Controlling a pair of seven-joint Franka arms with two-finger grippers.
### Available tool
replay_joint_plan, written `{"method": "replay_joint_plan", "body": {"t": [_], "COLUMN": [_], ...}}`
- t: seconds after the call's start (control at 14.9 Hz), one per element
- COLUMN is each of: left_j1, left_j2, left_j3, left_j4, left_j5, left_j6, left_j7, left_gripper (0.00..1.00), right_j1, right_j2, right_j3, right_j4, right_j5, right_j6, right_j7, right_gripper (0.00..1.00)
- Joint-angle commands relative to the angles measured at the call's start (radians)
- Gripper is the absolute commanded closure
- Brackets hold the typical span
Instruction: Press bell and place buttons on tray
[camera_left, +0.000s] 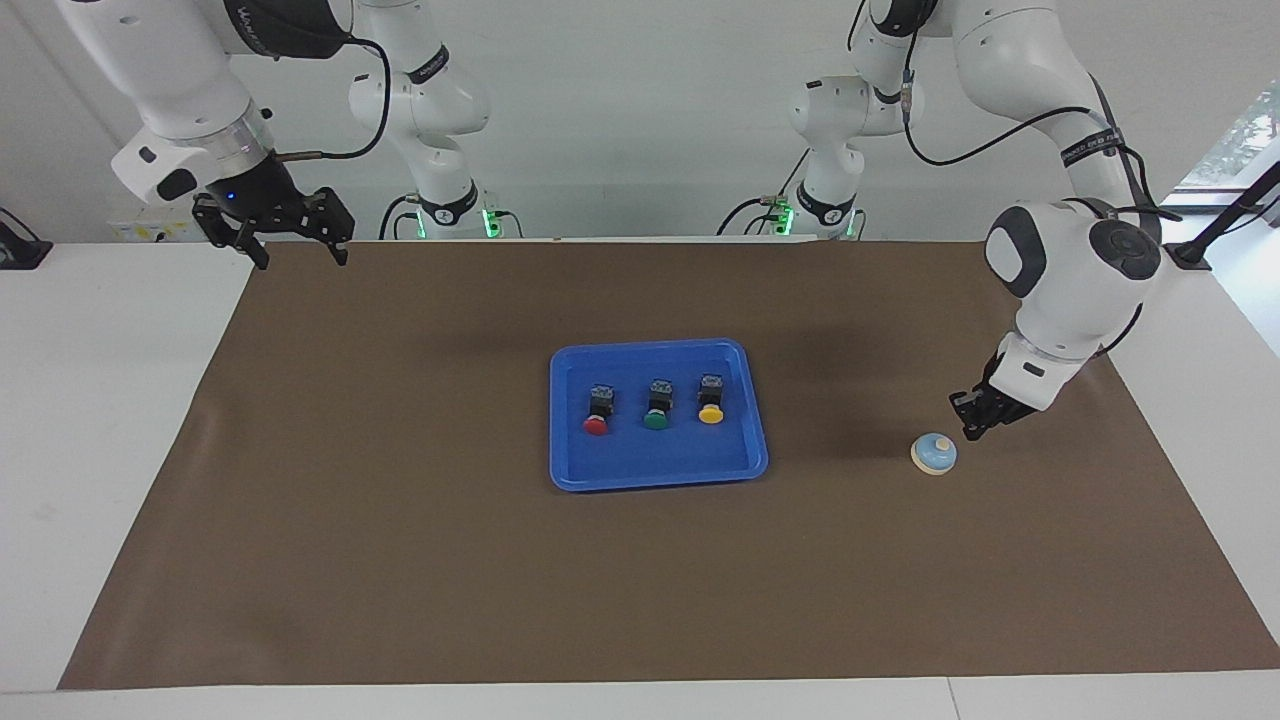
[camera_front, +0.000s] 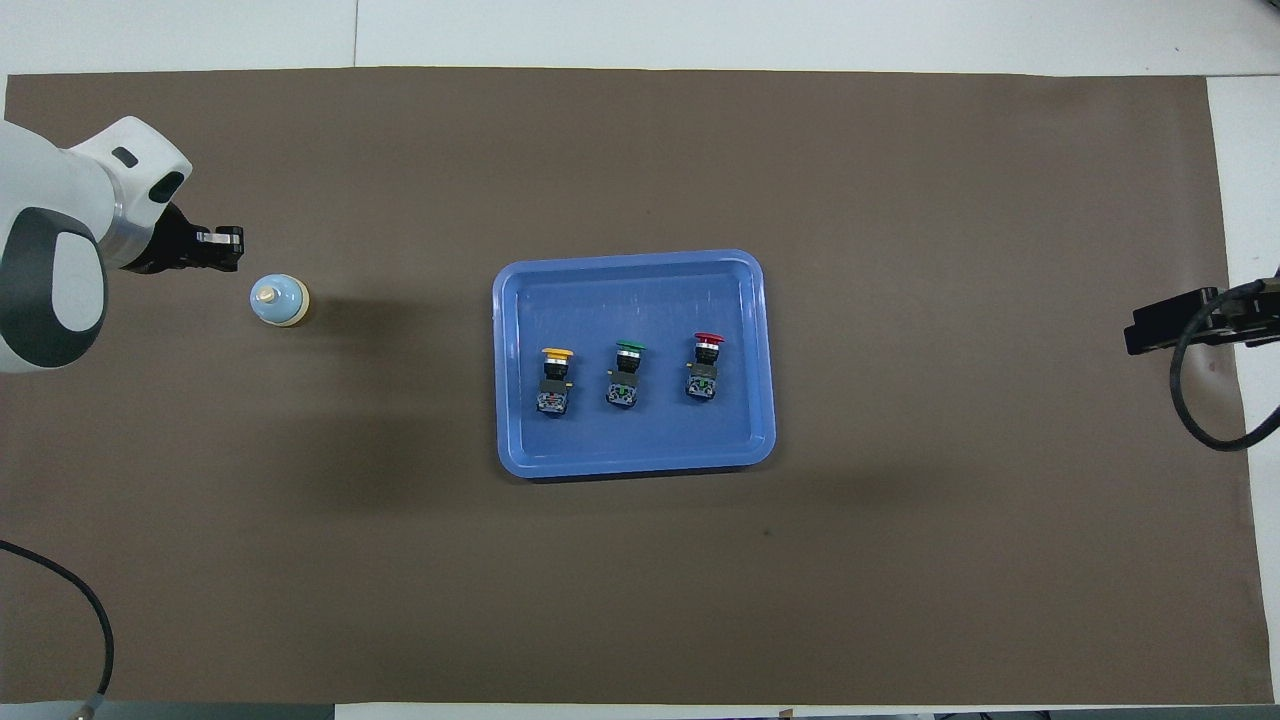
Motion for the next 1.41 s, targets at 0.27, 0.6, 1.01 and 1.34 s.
{"method": "replay_joint_plan", "body": {"t": [0.27,0.6,1.01,1.34], "left_j1": [0.002,0.000,-0.006,-0.005], "left_j2": [0.002,0.002,0.020,0.043], "left_j3": [-0.001,-0.003,-0.001,0.000], "left_j4": [-0.078,-0.098,-0.165,-0.135], "left_j5": [0.001,0.001,0.001,0.001], "left_j6": [0.064,0.075,0.151,0.149], "left_j7": [0.010,0.010,0.009,0.010], "left_gripper": [1.00,1.00,1.00,1.00], "right_j1": [-0.007,-0.007,-0.007,-0.007], "right_j2": [-0.021,-0.021,-0.021,-0.021], "right_j3": [0.003,0.003,0.003,0.003], "right_j4": [-0.021,-0.021,-0.021,-0.021], "right_j5": [-0.004,-0.004,-0.004,-0.004], "right_j6": [-0.003,-0.003,-0.003,-0.003], "right_j7": [-0.022,-0.022,-0.022,-0.022], "right_gripper": [0.00,0.00,0.00,0.00]}}
